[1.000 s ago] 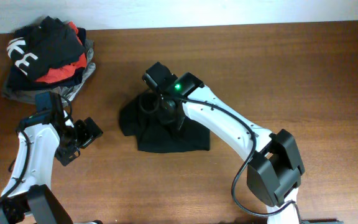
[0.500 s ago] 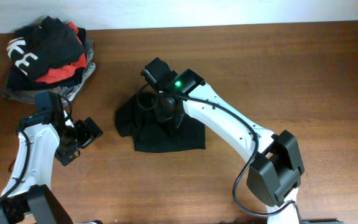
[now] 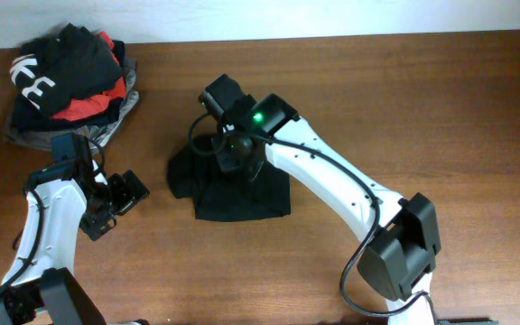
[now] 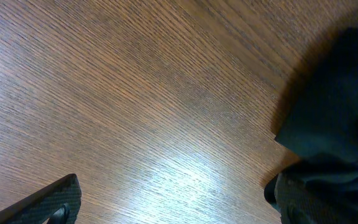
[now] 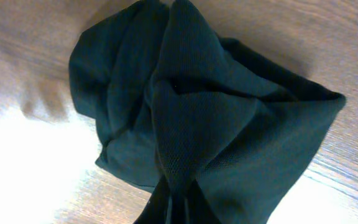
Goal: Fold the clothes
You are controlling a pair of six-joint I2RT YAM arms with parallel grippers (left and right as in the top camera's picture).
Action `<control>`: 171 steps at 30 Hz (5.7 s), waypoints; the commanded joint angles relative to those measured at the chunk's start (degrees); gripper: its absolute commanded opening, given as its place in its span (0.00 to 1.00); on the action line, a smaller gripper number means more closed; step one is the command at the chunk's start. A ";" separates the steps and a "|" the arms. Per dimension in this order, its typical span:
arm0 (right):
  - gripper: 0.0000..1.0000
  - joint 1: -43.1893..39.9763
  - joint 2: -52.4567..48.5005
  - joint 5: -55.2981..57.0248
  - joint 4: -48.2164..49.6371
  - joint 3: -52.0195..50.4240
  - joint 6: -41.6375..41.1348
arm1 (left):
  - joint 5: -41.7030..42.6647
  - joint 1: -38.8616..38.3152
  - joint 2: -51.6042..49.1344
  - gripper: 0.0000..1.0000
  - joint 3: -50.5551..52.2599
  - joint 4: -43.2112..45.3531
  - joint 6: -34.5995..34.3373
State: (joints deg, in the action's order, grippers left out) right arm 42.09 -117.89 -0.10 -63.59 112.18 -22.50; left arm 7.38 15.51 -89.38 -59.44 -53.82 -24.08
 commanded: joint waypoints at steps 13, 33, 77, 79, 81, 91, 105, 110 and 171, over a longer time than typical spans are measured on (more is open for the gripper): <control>0.04 6.97 -9.77 -0.81 8.09 1.25 -8.20 | -0.35 0.15 0.61 0.99 0.59 -0.94 -0.07; 0.41 4.98 -8.11 -0.81 16.61 2.49 -12.68 | -0.37 0.15 0.61 0.99 0.59 -1.18 0.15; 0.54 8.81 -13.75 -1.11 7.76 5.38 -10.82 | -2.67 8.98 0.61 0.99 0.59 -2.47 -1.68; 0.54 8.96 -13.75 -1.16 8.35 5.38 -10.82 | -2.69 9.20 0.61 0.99 0.59 -2.45 -1.66; 0.54 9.09 -13.79 -1.14 8.35 5.35 -10.84 | -2.69 9.20 0.61 0.99 0.59 -2.45 -1.68; 0.45 9.55 -17.64 -0.35 8.70 5.35 -11.32 | -2.69 9.18 0.61 0.99 0.59 -2.49 -1.64; 0.04 3.08 -17.35 4.02 -0.70 7.85 -12.48 | -2.73 9.18 0.61 0.99 1.40 -2.36 -1.64; 0.04 -0.26 -14.75 2.86 -4.24 10.54 -9.53 | -2.73 9.18 0.61 0.99 1.40 -2.14 -1.64; 0.24 -47.12 -4.63 17.31 -21.24 -4.92 -2.10 | 0.55 9.14 0.61 0.99 1.42 -1.75 -1.60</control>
State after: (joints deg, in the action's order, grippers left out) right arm -2.35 -123.79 15.00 -84.49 107.44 -24.40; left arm 6.31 24.51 -89.38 -58.54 -55.90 -25.15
